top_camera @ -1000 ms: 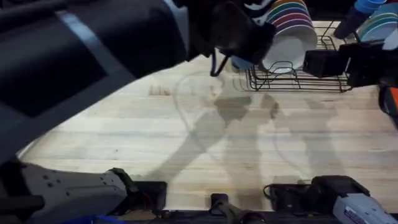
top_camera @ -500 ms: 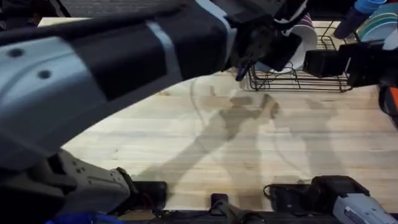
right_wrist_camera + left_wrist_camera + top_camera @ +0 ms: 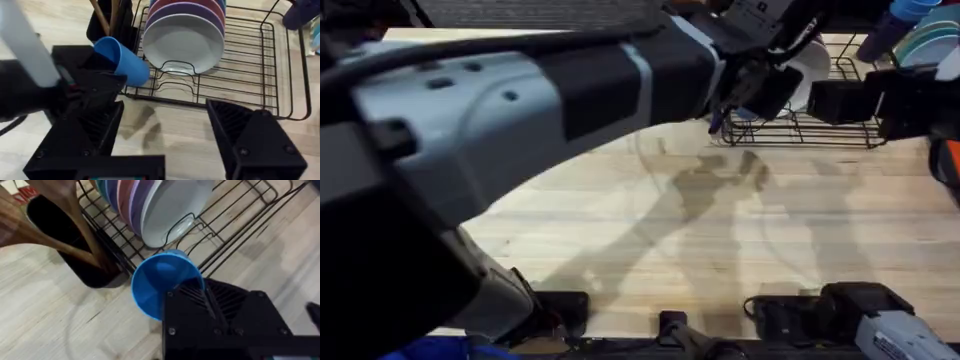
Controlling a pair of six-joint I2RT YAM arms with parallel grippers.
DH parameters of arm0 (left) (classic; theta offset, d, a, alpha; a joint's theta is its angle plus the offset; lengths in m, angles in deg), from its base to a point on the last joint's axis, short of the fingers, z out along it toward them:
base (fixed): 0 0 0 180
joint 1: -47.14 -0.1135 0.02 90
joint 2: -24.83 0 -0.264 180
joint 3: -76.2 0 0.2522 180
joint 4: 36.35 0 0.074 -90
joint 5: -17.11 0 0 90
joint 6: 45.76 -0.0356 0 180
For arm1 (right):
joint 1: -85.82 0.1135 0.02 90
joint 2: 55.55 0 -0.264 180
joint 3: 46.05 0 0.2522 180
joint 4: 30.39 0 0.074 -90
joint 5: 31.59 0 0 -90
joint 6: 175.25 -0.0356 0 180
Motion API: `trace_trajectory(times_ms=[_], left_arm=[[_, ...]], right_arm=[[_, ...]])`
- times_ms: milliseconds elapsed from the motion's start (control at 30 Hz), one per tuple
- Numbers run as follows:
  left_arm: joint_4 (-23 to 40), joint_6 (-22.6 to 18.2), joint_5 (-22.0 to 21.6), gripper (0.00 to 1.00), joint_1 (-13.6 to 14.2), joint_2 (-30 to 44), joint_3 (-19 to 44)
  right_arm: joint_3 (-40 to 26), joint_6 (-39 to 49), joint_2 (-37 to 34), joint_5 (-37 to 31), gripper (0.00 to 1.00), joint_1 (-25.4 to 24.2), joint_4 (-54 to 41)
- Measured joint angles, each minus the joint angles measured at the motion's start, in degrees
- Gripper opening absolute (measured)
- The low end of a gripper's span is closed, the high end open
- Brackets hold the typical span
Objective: Pick up the cup on the table and put them onto the rack.
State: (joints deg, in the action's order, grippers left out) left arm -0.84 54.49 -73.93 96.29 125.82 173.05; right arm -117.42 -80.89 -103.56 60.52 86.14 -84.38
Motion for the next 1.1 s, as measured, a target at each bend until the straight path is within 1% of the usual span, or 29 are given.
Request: trace_trajectory(times_ms=[200, 467, 600, 733, 967, 1100], left_arm=[[-0.1, 0.1, -0.2, 0.039, 0.0, 2.6, 0.1], [-0.1, 0.1, -0.3, 0.039, 0.2, 3.0, 0.1], [-0.1, 0.2, -0.4, 0.039, 0.7, 3.7, 0.1], [-0.1, 0.2, -0.5, 0.039, 1.1, 4.2, 0.1], [-0.1, 0.2, -0.6, 0.039, 1.1, 4.4, 0.1], [-0.2, 0.2, -0.7, 0.039, 1.1, 5.4, 0.2]], right_arm=[[0.0, 0.0, 0.0, 0.0, 0.997, 0.0, -0.6], [0.0, 0.0, 0.0, 0.0, 0.996, 0.0, -1.2], [0.0, 0.0, 0.3, 0.0, 0.996, -0.3, -2.1], [0.0, 0.0, 3.0, 0.0, 0.996, -1.3, -3.0], [0.0, 0.0, 10.6, 0.0, 0.996, -1.6, -5.7], [-0.1, 0.0, 12.1, 0.0, 0.996, -1.6, -6.7]])
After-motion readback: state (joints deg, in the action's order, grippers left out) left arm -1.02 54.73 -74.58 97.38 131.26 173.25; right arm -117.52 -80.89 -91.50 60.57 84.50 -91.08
